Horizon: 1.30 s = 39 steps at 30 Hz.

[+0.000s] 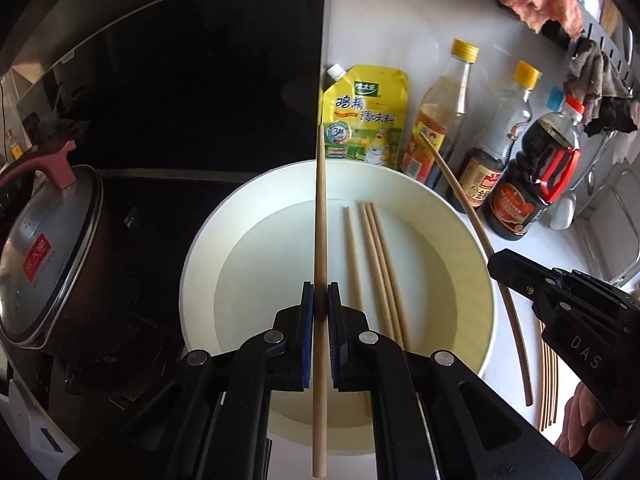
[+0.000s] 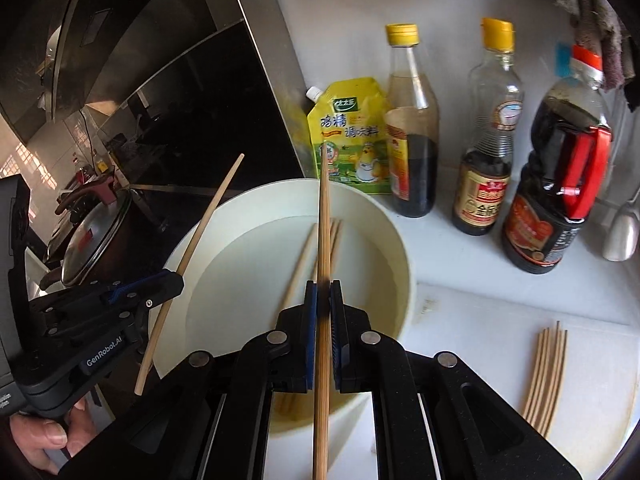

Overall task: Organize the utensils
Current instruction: 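Lift and carry both held chopsticks over the water basin, then lower the chopsticks into the basin and open both grippers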

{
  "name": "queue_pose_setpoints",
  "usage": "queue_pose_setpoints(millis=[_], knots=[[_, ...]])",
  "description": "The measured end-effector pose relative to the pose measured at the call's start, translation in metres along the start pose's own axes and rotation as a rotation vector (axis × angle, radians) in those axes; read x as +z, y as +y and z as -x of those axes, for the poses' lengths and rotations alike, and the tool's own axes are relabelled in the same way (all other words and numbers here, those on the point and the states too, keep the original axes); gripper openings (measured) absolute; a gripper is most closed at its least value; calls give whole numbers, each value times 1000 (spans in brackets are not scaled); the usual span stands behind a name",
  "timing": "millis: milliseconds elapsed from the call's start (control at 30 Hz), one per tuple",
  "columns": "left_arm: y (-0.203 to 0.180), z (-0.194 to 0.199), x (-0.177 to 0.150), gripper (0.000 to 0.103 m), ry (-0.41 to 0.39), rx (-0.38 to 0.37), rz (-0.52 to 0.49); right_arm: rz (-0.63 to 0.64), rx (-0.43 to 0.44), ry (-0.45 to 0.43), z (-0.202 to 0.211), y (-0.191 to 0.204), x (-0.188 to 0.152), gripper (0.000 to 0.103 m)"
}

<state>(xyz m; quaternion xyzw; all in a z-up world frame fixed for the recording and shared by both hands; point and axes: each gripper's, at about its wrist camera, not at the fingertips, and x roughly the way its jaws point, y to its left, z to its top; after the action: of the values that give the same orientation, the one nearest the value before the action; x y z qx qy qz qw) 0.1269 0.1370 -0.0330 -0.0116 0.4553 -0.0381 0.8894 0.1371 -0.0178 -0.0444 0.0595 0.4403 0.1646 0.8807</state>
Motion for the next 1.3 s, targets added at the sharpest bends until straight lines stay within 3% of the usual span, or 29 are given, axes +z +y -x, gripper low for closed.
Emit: queue_pose_setpoints(millis=[500,967,1067,1133,1300], knots=[[23,-66,-4,8,117,-41,-10,-77,-60,150,-84,12,-4,6],[23,-87,-6,8,177,-60,-2,-95,-101,176,-93,4,-9,7],[26,-85,-3,9,173,-59,16,-86,-103,155,-88,5,-9,14],[29,-83,-1,12,172,-56,31,-83,-108,145,-85,6,-8,15],[36,-74,1,32,148,-43,54,-87,-108,135,-78,4,-7,16]])
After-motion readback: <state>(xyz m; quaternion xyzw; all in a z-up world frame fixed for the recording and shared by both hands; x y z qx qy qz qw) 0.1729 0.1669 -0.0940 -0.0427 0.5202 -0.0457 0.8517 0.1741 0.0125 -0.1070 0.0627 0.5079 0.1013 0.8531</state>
